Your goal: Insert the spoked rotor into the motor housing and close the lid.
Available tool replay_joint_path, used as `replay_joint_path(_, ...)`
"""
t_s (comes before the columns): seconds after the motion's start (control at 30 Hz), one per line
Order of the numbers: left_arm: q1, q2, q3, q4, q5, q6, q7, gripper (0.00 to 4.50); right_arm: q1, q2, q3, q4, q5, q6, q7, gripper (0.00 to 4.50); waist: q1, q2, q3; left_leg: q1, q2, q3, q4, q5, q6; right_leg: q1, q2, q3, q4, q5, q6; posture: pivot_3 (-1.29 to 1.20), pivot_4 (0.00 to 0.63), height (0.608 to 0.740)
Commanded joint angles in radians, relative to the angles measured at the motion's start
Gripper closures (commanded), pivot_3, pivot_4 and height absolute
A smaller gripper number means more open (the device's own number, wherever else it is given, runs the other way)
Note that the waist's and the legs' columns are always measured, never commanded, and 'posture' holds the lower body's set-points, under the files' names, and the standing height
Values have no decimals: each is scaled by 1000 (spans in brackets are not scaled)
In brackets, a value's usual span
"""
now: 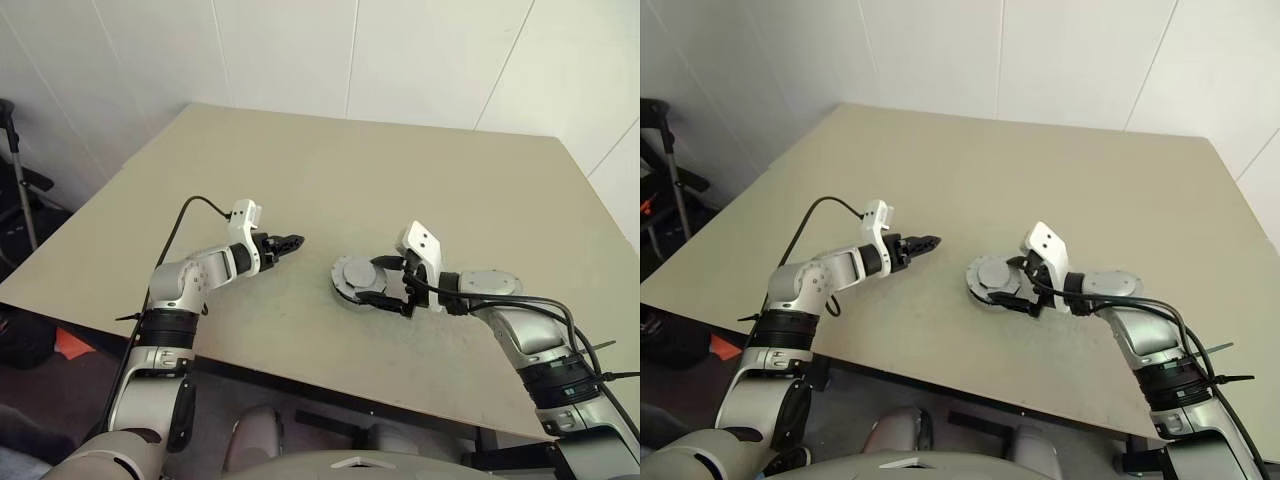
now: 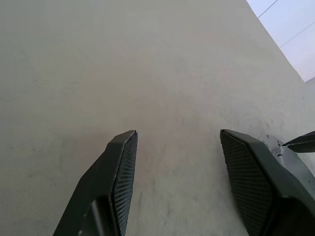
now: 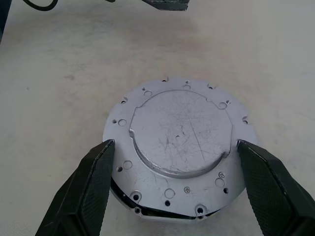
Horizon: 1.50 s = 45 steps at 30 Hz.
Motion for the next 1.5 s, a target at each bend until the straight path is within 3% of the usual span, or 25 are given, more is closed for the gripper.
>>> replay_joint_path(0.03,-24,7,6,-24,-3,-9,-7,1676,-22,10,10,24,-24,-22,-2,8,-1,0,0,0,0,0,0,0,0,0,0,0,0,0,0,0,0,740)
replay_joint_path(0.23,-25,8,6,-22,0,-11,-5,1676,-51,38,-4,53,-31,-14,-21,8,-1,0,0,0,0,0,0,0,0,0,0,0,0,0,0,0,0,740)
replay_joint_path(0.4,-25,9,9,-17,2,-16,-4,1676,-63,45,-4,52,-35,-10,-18,1444,-1,0,0,0,0,0,0,0,0,0,0,0,0,0,0,0,0,740)
replay_joint_path(1.27,-19,14,13,-17,5,-18,4,1676,-115,54,6,-56,7,113,5,1442,-23,0,0,-1,0,0,0,0,0,-1,0,0,0,0,0,0,0,740)
replay_joint_path(1.43,-20,17,12,-18,6,-15,3,1676,-122,79,4,-30,-5,125,-38,27,-23,0,0,-1,0,0,0,0,0,-1,0,0,0,0,0,0,0,740)
replay_joint_path(1.5,-17,19,11,-21,6,-12,2,1676,-124,90,2,-27,-12,127,-62,27,-23,0,0,-1,0,0,0,0,0,-1,0,0,0,0,0,0,0,740)
